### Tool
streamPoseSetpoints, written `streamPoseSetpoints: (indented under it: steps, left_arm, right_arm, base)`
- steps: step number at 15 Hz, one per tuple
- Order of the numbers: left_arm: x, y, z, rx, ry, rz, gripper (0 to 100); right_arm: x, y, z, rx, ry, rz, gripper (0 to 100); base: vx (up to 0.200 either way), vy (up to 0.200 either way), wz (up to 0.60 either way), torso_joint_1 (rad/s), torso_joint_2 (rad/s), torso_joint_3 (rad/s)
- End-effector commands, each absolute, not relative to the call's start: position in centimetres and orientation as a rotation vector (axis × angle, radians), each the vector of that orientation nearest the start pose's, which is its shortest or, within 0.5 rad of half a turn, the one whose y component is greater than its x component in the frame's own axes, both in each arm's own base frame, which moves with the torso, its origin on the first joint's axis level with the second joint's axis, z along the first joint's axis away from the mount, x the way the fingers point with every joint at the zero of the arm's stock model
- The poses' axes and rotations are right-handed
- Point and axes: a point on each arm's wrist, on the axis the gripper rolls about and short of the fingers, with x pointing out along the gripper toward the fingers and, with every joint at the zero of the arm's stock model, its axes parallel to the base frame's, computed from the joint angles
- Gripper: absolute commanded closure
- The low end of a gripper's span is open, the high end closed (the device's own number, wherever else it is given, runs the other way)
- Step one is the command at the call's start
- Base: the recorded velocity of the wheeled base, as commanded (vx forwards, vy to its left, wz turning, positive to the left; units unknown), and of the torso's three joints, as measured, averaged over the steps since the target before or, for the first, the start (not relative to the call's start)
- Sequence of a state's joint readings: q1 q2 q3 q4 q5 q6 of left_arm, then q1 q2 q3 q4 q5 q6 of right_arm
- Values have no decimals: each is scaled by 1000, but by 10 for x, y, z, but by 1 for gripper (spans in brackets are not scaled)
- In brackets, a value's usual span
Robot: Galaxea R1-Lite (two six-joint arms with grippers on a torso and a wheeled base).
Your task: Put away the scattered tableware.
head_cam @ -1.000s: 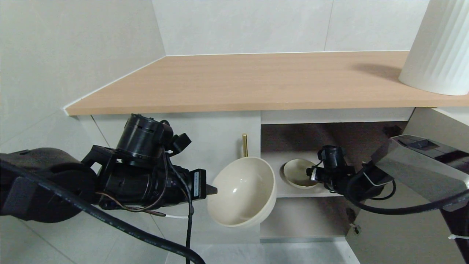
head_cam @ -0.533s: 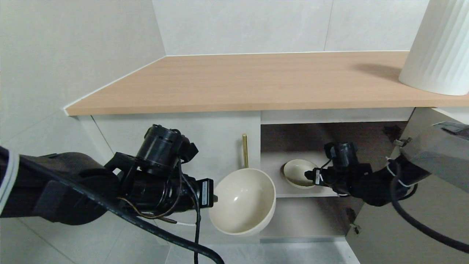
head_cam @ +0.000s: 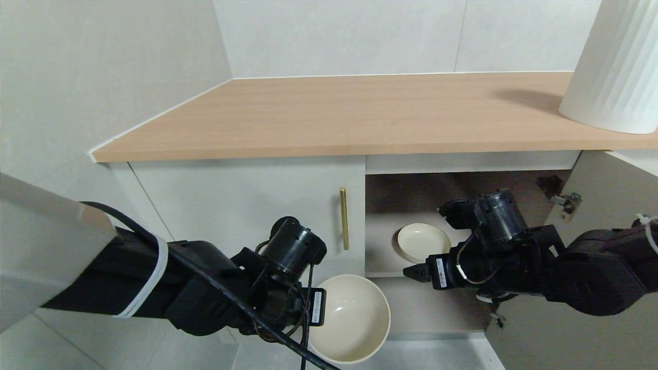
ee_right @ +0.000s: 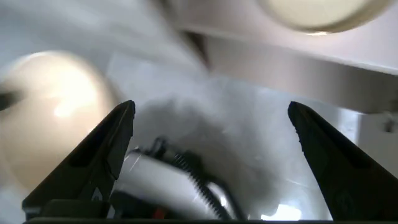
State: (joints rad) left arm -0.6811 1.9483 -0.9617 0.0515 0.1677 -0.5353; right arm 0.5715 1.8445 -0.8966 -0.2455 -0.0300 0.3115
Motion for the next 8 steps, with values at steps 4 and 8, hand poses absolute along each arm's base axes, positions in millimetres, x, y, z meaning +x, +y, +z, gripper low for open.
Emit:
streamPoseSetpoints:
  steps: [4, 8]
  left_arm:
    - [249, -205, 81, -34, 1053, -206, 100]
    - [245, -206, 87, -33, 1040, -222, 100]
  right_arm:
    - [241, 199, 120, 41, 867, 581, 0]
    - [242, 216, 92, -7, 940, 580, 0]
  base:
    - [0, 0, 0, 0, 0, 0]
    - [0, 0, 0, 0, 0, 0]
